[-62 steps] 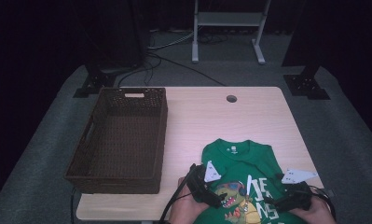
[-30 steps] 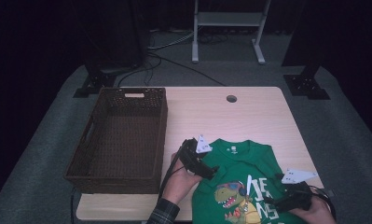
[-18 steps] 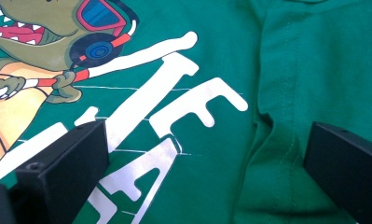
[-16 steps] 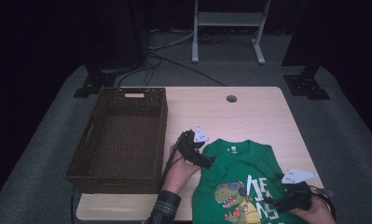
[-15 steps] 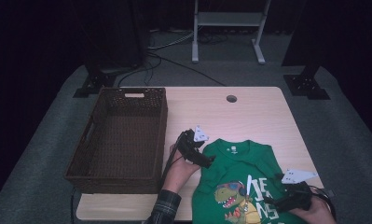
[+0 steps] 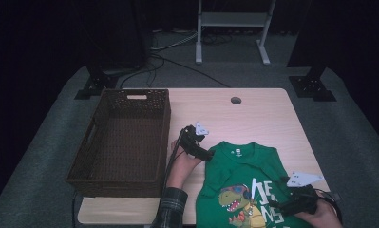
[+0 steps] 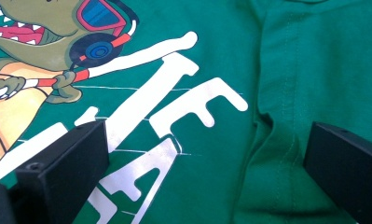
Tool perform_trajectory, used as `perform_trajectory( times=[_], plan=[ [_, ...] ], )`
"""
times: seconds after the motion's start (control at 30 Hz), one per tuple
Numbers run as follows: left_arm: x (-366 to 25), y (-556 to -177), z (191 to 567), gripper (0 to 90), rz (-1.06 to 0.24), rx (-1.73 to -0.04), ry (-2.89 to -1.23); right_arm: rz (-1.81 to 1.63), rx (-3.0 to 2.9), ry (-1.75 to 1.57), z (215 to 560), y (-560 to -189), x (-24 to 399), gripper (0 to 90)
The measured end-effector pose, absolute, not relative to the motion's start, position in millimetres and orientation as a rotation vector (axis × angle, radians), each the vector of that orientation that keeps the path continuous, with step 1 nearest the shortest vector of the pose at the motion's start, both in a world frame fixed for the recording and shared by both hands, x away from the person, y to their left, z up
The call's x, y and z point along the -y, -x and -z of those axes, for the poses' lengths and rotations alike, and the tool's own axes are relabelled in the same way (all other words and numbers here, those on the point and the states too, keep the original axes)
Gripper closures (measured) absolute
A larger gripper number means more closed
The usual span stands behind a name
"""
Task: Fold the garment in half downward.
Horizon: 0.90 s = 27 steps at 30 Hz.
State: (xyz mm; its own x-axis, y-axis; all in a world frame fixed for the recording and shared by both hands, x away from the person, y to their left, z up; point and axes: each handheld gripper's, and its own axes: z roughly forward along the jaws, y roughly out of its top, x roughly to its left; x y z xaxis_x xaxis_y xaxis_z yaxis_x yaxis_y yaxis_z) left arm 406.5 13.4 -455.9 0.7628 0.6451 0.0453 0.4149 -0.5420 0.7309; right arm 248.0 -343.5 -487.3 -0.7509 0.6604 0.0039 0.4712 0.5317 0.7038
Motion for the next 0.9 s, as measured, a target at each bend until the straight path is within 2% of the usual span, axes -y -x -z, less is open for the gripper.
perform_trajectory(
  times=[0.9],
  plan=[
    [-22, -425, 483, 0.0, -0.352, -0.811, -2.228, -1.029, -2.514, -0.948, 487, -248, 343, 0.0]
  ],
)
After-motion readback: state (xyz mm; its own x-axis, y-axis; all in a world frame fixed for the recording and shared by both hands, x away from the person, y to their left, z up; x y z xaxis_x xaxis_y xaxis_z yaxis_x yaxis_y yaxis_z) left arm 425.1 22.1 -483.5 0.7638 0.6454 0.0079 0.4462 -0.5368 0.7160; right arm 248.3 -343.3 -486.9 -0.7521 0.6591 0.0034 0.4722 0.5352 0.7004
